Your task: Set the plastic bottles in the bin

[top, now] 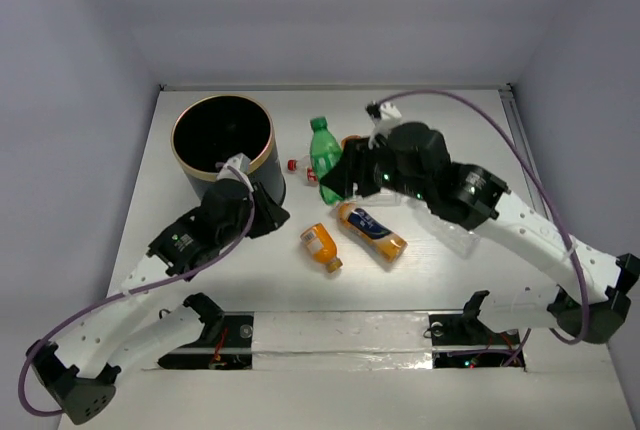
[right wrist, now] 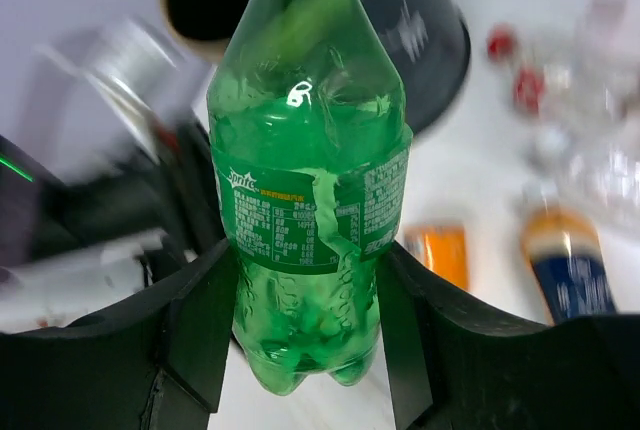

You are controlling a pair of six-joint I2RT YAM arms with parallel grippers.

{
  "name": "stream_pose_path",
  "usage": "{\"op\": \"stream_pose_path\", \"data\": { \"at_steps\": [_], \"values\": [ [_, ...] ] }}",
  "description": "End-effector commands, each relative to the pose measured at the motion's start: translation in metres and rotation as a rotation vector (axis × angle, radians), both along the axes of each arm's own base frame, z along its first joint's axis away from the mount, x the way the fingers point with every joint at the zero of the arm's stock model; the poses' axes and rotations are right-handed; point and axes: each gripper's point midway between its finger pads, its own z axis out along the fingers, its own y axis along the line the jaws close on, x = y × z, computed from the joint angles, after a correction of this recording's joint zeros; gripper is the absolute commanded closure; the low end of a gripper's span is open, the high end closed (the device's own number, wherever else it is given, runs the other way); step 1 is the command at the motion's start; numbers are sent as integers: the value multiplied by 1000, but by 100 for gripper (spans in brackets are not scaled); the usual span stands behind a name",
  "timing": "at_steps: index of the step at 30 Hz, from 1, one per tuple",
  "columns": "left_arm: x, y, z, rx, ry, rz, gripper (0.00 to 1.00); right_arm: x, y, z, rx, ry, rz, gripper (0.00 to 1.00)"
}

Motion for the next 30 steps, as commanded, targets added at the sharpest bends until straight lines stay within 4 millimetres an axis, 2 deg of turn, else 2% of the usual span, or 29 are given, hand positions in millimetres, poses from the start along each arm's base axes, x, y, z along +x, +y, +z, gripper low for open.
{"op": "stream_pose_path", "data": {
  "at_steps": [1, 2, 3, 4, 5, 7, 8, 9, 10, 11, 12, 13, 14, 15, 16, 17, 18, 19, 20, 21, 22, 23, 24, 25, 26, 28, 29, 30],
  "values": [
    [-12, -6, -10, -103, 61, 62, 76, 32, 31, 53, 29, -149, -1, 64],
    [-16, -5, -19, -117, 87, 76, 76, 45, 45, 73, 54, -193, -9, 63],
    [-19, -7, -25, -117, 106, 77, 76, 45, 44, 96, 97, -225, -15, 64],
    [-22, -5, -26, -131, 108, 84, 76, 57, 61, 87, 72, -222, -8, 63],
    [-27, -4, -35, -127, 129, 84, 76, 61, 69, 115, 123, -258, 0, 63],
    [-34, -6, -39, -163, 150, 82, 75, 69, 89, 125, 152, -264, 18, 63],
    [-37, -5, -49, -163, 169, 86, 75, 79, 110, 110, 138, -242, 40, 63],
    [-43, -9, -53, -180, 188, 62, 74, 82, 118, 132, 192, -270, 46, 63],
    [-48, -12, -54, -206, 201, 52, 73, 87, 127, 133, 209, -262, 49, 63],
    [-51, -12, -65, -203, 221, 50, 72, 90, 136, 134, 221, -257, 60, 63],
    [-55, -15, -67, -213, 230, 30, 69, 100, 156, 108, 190, -214, 77, 62],
    [-59, -16, -70, -213, 238, 23, 67, 102, 162, 123, 234, -221, 72, 61],
    [-59, -16, -76, -205, 247, 25, 65, 100, 173, 120, 249, -204, 111, 60],
    [-63, -18, -77, -203, 250, 9, 61, 109, 189, 102, 242, -183, 118, 60],
    [-66, -20, -80, -196, 260, -5, 58, 110, 193, 111, 275, -183, 119, 59],
    [-69, -24, -79, -202, 269, -31, 54, 113, 198, 108, 280, -179, 119, 54],
    [-70, -25, -81, -197, 277, -40, 45, 119, 207, 95, 272, -167, 115, 49],
    [-72, -27, -82, -191, 280, -58, 40, 121, 210, 94, 278, -164, 112, 44],
    [-72, -29, -84, -177, 280, -72, 35, 123, 211, 99, 289, -171, 108, 32],
    [-71, -30, -83, -164, 275, -78, 27, 123, 211, 96, 285, -168, 108, 27],
    [-69, -32, -81, -150, 272, -84, 23, 124, 211, 96, 282, -167, 105, 19],
    [-68, -32, -82, -134, 272, -91, 20, 123, 209, 99, 285, -171, 99, 16],
    [-68, -32, -85, -117, 272, -100, 17, 125, 208, 93, 273, -168, 86, 14],
    [-67, -34, -89, -104, 284, -105, 17, 125, 204, 95, 268, -180, 82, 12],
    [-68, -36, -91, -101, 291, -112, 16, 121, 195, 108, 277, -199, 73, 10],
    [-66, -41, -96, -90, 300, -126, 16, 122, 184, 105, 242, -214, 45, 10],
    [-65, -43, -96, -92, 298, -129, 16, 117, 171, 120, 248, -235, 29, 10],
    [-62, -41, -101, -76, 297, -117, 16, 116, 166, 102, 198, -215, 23, 11]
  ]
}}
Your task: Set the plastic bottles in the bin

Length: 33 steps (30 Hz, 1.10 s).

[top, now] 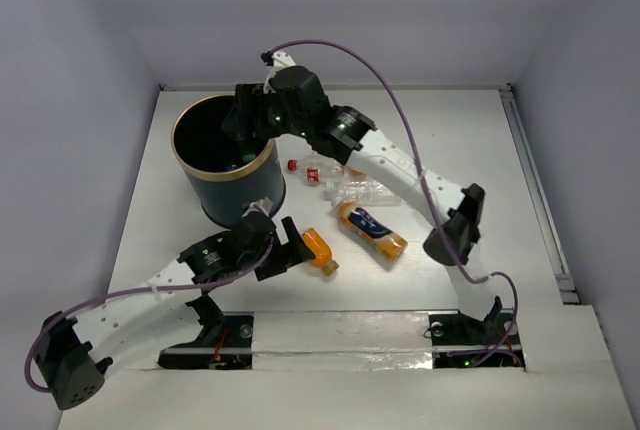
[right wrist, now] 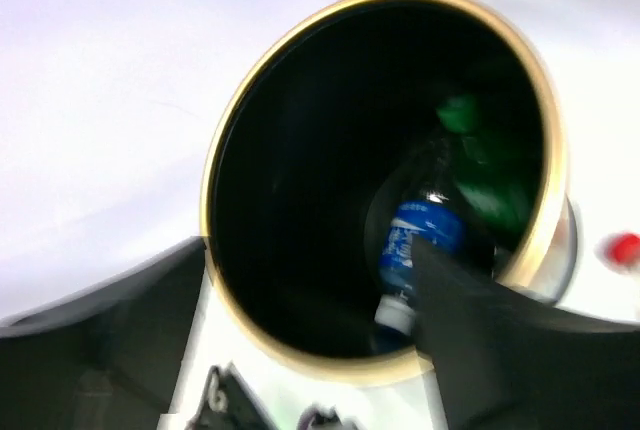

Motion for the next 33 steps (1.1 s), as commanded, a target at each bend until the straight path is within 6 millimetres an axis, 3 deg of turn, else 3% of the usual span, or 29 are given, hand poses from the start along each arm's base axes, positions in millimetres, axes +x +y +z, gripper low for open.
{"op": "stream_pose_path", "data": {
  "at_steps": [1, 2, 3, 4, 5, 6, 7, 9, 10, 11, 14, 15, 19, 22, 24, 29, 31, 33],
  "values": [
    [10, -13, 12, -27, -52, -33, 16, -20, -42, 71, 65, -133, -43, 24],
    [11, -13, 6, -21, -49, -28, 16, -24, -52, 67, 48, -132, -55, 34],
    [11, -13, 2, -15, -45, -21, 16, -37, -78, 98, 101, -180, -79, 45],
    [12, -14, -2, -16, -34, -14, 16, -41, -85, 48, 11, -126, -78, 66],
    [13, -15, -5, -24, -34, -11, 16, -44, -100, 40, 3, -115, -94, 71],
    [12, -17, -7, -28, -27, -11, 16, -61, -123, 57, 43, -133, -92, 73],
    [13, -17, -11, -23, -16, -7, 16, -65, -136, 9, -32, -72, -99, 73],
    [17, -20, -10, -25, -24, 0, 15, -76, -160, -13, -66, -44, -117, 65],
    [18, -21, -13, -9, -14, -1, 15, -89, -178, -12, -60, -41, -124, 59],
    [22, -25, -8, -14, -26, -2, 15, -98, -190, -50, -125, 8, -126, 41],
    [29, -31, -8, 20, -33, -5, 14, -121, -223, -77, -147, 54, -136, 13],
    [31, -30, -11, 40, -33, -6, 14, -129, -234, -107, -194, 101, -123, 9],
    [41, -22, -30, 155, -35, 22, 13, -149, -255, -141, -245, 164, -83, 3],
    [49, -17, -31, 211, -59, 48, 12, -149, -265, -162, -316, 194, -97, 1],
    [54, -16, -28, 229, -71, 61, 9, -142, -271, -173, -342, 211, -120, 0],
    [57, -20, -46, 278, -54, 56, 8, -103, -290, -190, -378, 232, -149, 0],
    [58, -24, -52, 288, -50, 56, 9, -101, -289, -208, -464, 260, -105, 0],
    [62, -25, -54, 289, -55, 70, 10, -100, -285, -212, -492, 269, -67, 0]
  ]
}}
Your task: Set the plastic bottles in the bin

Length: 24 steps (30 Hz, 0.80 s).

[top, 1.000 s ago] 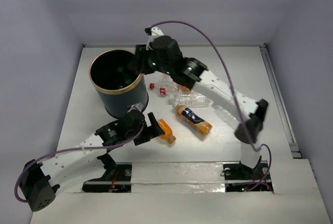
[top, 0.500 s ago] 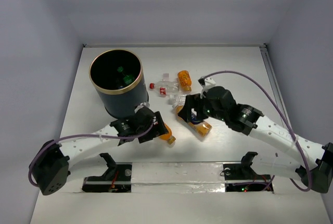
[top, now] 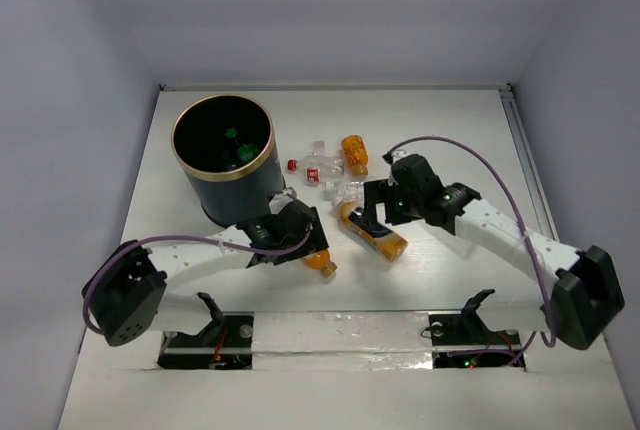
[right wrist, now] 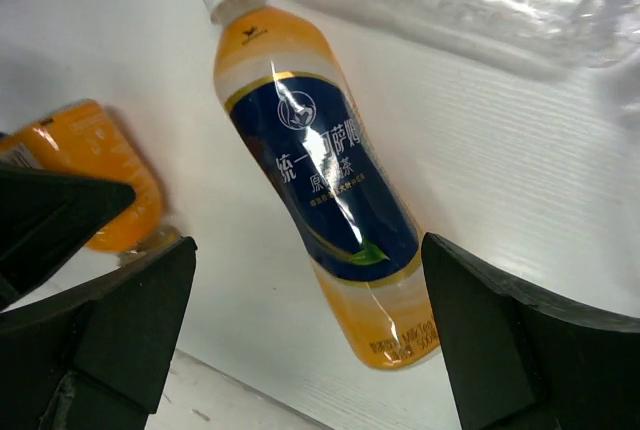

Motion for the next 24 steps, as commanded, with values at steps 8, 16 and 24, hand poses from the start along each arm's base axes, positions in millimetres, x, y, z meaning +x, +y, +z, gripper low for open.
{"op": "stream_pose_path", "data": {
  "at_steps": [8, 16, 24],
  "values": [
    [17, -3, -5, 59, -41, 26, 31, 6, 32, -34, -41, 79, 223, 0],
    [-8, -13, 38, 44, -91, -106, 52, 14, 45, -59, -50, 123, 267, 0],
    [3, 11, 182, 18, -339, -107, 56, 3, 48, -74, -15, 172, 280, 20]
  ]
}}
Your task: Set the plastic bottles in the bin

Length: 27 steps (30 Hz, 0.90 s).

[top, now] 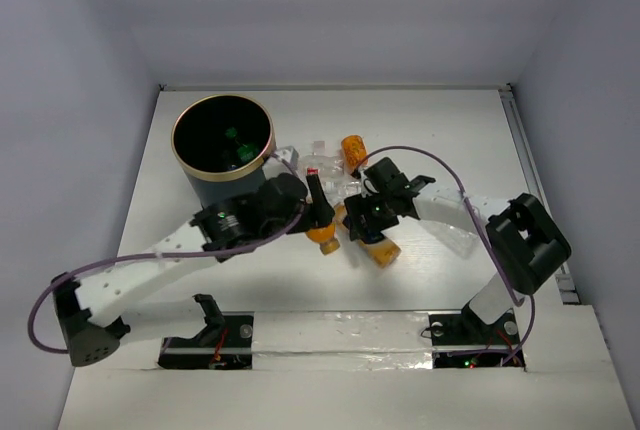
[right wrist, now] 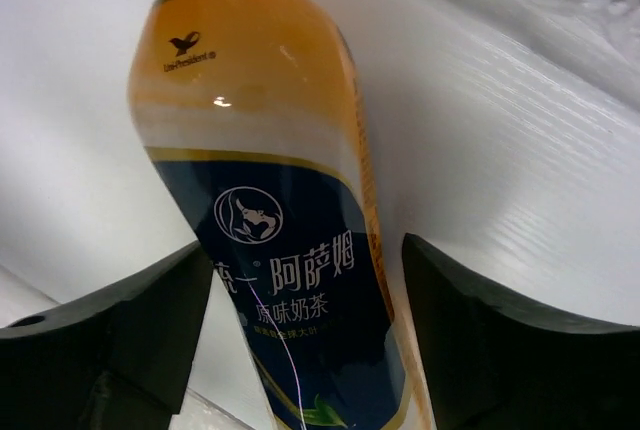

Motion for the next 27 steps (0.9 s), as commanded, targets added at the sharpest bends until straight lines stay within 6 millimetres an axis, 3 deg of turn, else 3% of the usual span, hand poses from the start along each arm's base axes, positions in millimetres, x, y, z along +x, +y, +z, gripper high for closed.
{"op": "stream_pose_path", "data": {
  "at_steps": [1, 3, 4, 5, 6, 9, 10, 13, 18, 19, 21, 22, 24, 25, 26, 27],
  "values": [
    [19, 38, 76, 24, -168, 85, 56, -3, 18, 13, 126, -27, 36, 25],
    [32, 51, 96, 71, -221, 89, 56, -10, 19, 17, 159, -18, 31, 34],
    [42, 57, 122, 60, -271, 120, 56, -15, 21, 19, 169, -17, 40, 34],
    [58, 71, 129, 113, -300, 152, 56, -23, 21, 19, 172, -8, 43, 34],
    [68, 79, 156, 91, -352, 183, 56, -25, 23, 32, 204, -25, 48, 34],
    [101, 117, 189, 145, -440, 290, 56, -30, 27, 55, 260, -54, 49, 34],
    [110, 125, 211, 122, -492, 321, 57, -31, 27, 74, 296, -88, 47, 34],
    [133, 155, 230, 192, -559, 413, 57, -28, 30, 114, 352, -145, 35, 34],
    [168, 193, 209, 298, -529, 502, 56, -23, 35, 200, 490, -284, 24, 34],
    [172, 205, 193, 313, -501, 521, 50, -19, 39, 226, 538, -328, 29, 33],
    [175, 215, 186, 302, -496, 543, 36, -16, 47, 254, 607, -354, 30, 32],
    [179, 222, 176, 296, -477, 549, 28, -12, 54, 285, 673, -401, 42, 32],
    [181, 224, 173, 277, -468, 551, 21, -7, 63, 316, 749, -423, 32, 32],
    [180, 221, 178, 260, -475, 539, 14, 1, 71, 329, 790, -438, 31, 32],
    [178, 220, 185, 246, -488, 537, 11, 1, 79, 357, 853, -455, 33, 32],
    [176, 217, 196, 222, -506, 525, 2, 11, 88, 369, 889, -474, 26, 32]
  ]
}}
